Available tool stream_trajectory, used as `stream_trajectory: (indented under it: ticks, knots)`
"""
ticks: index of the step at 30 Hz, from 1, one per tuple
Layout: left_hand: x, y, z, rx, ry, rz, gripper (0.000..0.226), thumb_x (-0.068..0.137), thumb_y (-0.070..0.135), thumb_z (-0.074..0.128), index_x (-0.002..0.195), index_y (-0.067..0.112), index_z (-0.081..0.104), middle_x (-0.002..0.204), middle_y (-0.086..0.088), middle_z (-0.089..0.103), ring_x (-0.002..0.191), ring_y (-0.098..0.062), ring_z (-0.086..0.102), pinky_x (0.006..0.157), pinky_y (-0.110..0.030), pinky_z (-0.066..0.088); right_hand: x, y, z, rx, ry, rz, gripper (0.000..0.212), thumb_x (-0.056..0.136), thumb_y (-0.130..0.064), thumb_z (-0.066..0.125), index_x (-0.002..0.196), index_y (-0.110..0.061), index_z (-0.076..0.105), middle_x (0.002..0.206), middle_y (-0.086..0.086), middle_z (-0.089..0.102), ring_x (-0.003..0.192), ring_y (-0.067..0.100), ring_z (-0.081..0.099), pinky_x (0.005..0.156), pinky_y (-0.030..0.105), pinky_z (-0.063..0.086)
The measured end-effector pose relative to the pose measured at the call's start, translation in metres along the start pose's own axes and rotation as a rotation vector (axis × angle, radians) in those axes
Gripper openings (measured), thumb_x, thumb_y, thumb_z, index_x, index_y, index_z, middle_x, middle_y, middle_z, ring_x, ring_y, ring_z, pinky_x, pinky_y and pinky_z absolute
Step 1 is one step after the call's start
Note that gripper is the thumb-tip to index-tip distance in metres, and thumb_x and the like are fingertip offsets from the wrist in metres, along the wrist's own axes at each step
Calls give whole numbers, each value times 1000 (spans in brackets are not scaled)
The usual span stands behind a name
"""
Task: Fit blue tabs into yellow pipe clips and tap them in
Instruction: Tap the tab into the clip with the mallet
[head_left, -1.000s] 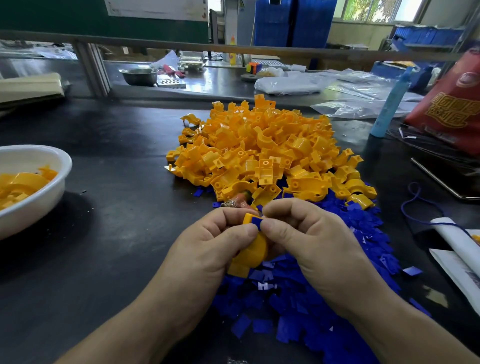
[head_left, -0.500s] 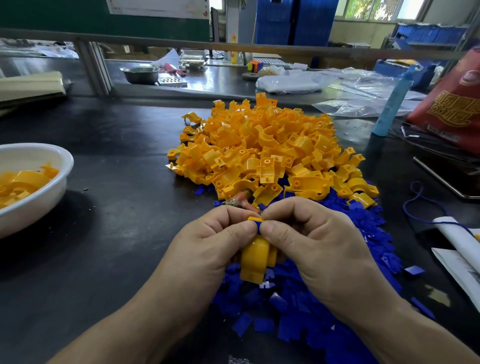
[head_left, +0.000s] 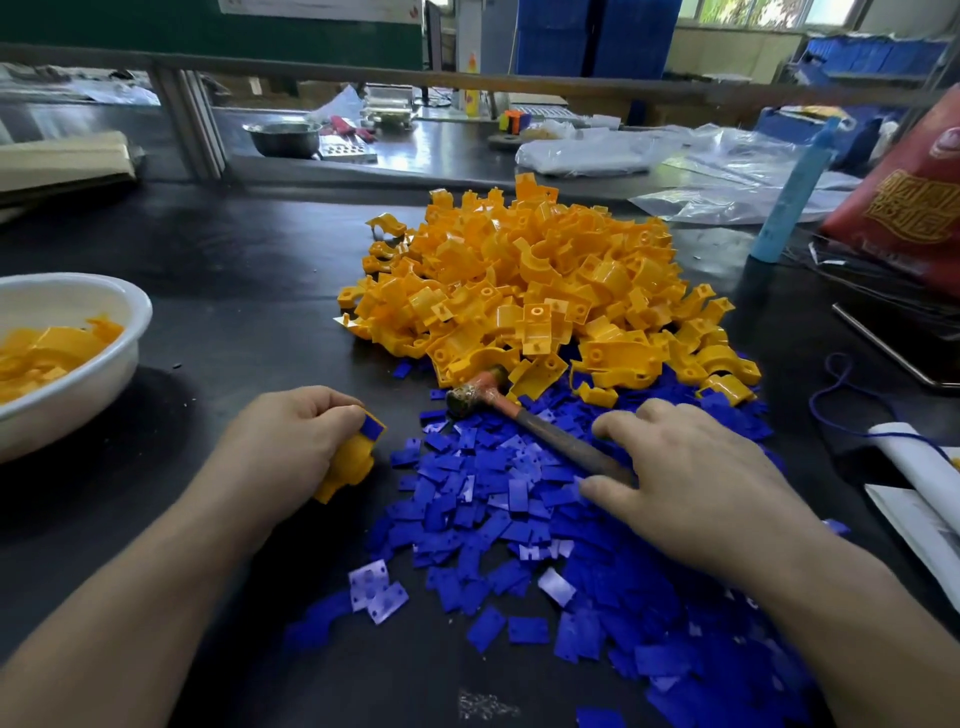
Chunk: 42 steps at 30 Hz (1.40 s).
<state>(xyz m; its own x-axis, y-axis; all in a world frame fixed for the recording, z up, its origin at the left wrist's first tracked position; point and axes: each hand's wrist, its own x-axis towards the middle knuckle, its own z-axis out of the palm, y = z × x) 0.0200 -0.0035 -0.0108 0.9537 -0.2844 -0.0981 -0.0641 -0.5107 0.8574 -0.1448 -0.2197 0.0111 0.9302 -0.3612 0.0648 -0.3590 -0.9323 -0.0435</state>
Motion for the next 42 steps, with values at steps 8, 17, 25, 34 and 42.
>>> stream_trajectory:
  ticks: [8, 17, 25, 34, 42]
  knots:
    - [5, -3, -6, 675, -44, 161, 73, 79, 71, 54, 135, 24, 54, 122, 1, 59, 102, -15, 54, 81, -32, 46, 4, 1, 4, -4, 17, -13, 24, 92, -47, 46, 111, -34, 54, 96, -10, 47, 88, 12, 50, 67, 28, 45]
    - [3, -3, -7, 838, -35, 241, 37, 82, 56, 63, 111, 34, 56, 102, 10, 54, 93, -13, 52, 79, -32, 47, -5, -14, -10, 497, 96, -53, 21, 94, -43, 33, 89, -36, 52, 74, -8, 53, 63, 10, 52, 52, 30, 44]
    - [3, -6, -4, 666, 32, 240, 35, 80, 54, 69, 107, 33, 63, 95, 11, 59, 89, -11, 55, 78, -34, 51, -19, -40, -7, 528, -65, -168, 21, 97, -46, 35, 117, -48, 39, 74, -4, 60, 68, 11, 56, 51, 33, 44]
    - [6, -8, -2, 687, 64, 258, 31, 80, 53, 69, 103, 32, 65, 93, 9, 59, 89, -13, 55, 75, -33, 48, -17, -48, 4, 235, -41, -286, 22, 99, -45, 29, 120, -38, 31, 93, -8, 52, 80, 14, 57, 74, 37, 53]
    - [7, -8, -1, 707, 72, 266, 36, 81, 52, 68, 108, 30, 64, 101, 6, 61, 93, -15, 55, 73, -29, 42, -11, -56, 4, 302, 164, -271, 28, 94, -48, 23, 120, -41, 30, 88, -11, 54, 73, 11, 57, 64, 30, 53]
